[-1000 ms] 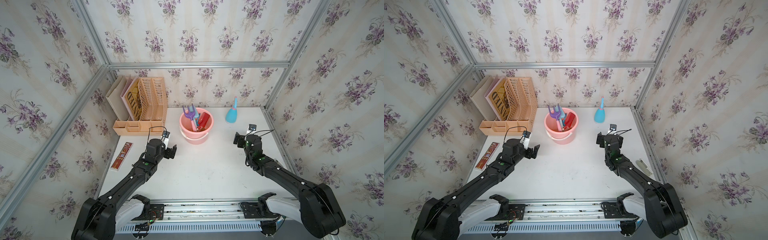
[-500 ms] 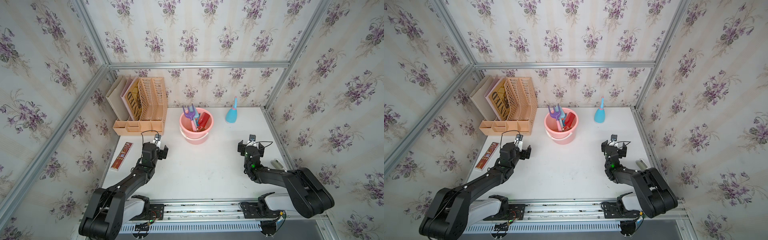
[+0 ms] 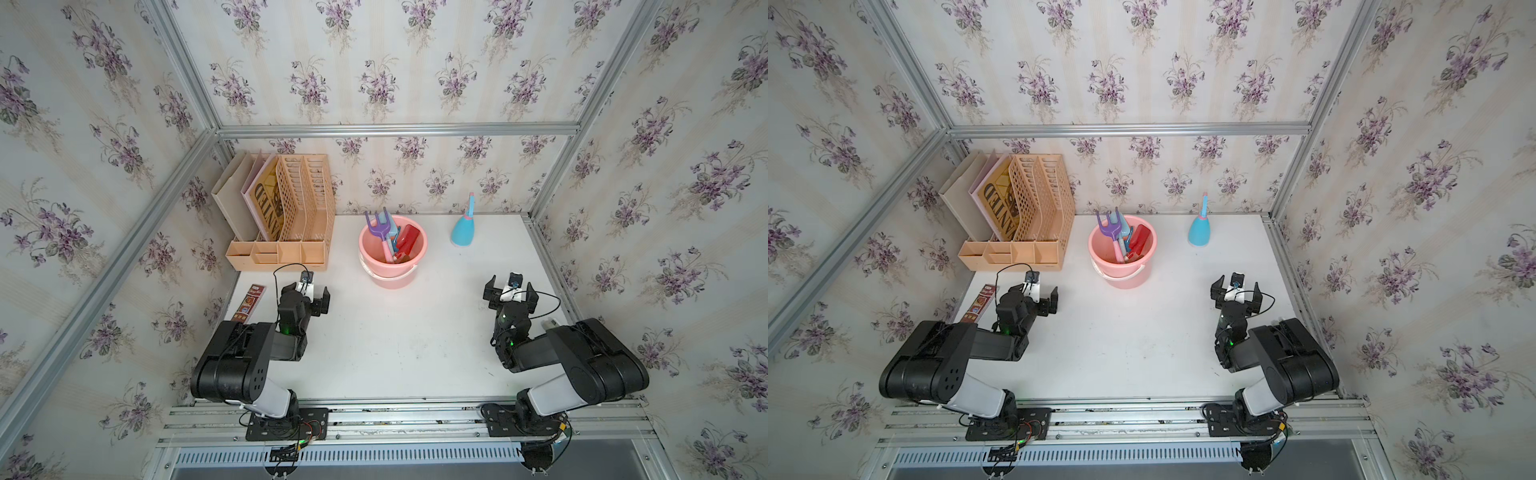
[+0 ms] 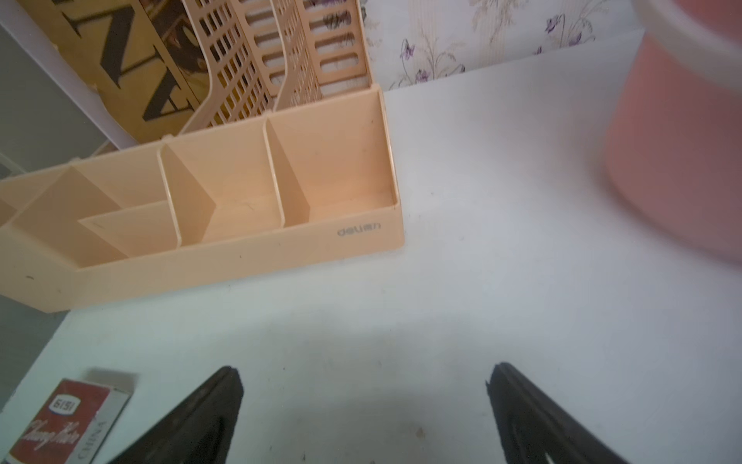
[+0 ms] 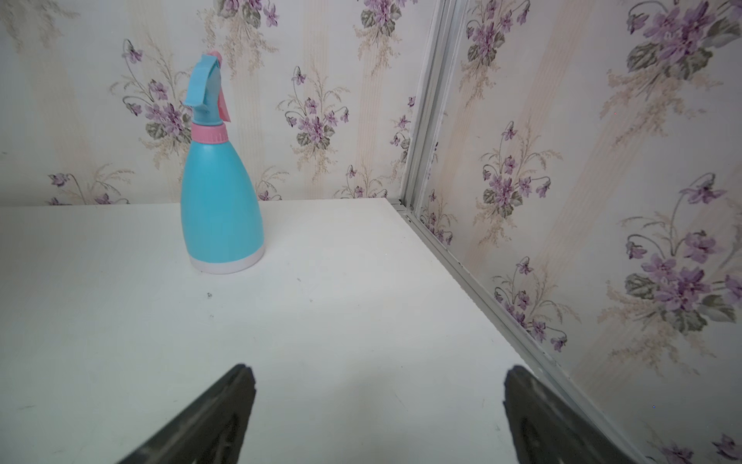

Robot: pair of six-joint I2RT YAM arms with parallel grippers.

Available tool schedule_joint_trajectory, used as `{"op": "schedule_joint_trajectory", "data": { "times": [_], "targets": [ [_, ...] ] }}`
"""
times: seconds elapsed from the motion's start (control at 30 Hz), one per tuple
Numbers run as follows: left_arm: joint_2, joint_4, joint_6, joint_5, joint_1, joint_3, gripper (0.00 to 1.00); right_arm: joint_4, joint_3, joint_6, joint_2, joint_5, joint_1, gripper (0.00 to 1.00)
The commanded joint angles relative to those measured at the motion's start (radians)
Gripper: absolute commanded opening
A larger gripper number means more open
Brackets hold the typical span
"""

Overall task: Organize the gardening tools
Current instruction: Reset both arms

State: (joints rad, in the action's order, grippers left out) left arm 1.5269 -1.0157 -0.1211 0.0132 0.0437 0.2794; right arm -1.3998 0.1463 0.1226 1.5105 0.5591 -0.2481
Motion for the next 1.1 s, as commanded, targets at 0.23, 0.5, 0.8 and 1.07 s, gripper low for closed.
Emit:
{"op": "schedule_joint_trajectory", "data": {
  "times": [0.23, 0.5, 0.8, 1.07],
  "targets": [
    [0.010, -0.004, 0.032, 0.018, -0.018, 0.040, 0.99, -0.075, -0.016, -0.104, 0.032, -0.406, 0.159, 0.95],
    [0.009, 0.031, 0.054, -0.020, -0.021, 0.059, 0.99, 0.040, 0.047, -0.133, 0.036, -0.332, 0.159, 1.00],
    [0.009, 0.026, 0.063, -0.038, -0.022, 0.056, 0.99, 0.056, 0.055, -0.122, 0.037, -0.380, 0.159, 1.00],
    [0.008, 0.076, 0.065, -0.053, -0.022, 0.081, 0.99, 0.048, 0.052, -0.123, 0.037, -0.375, 0.160, 1.00]
  ]
}}
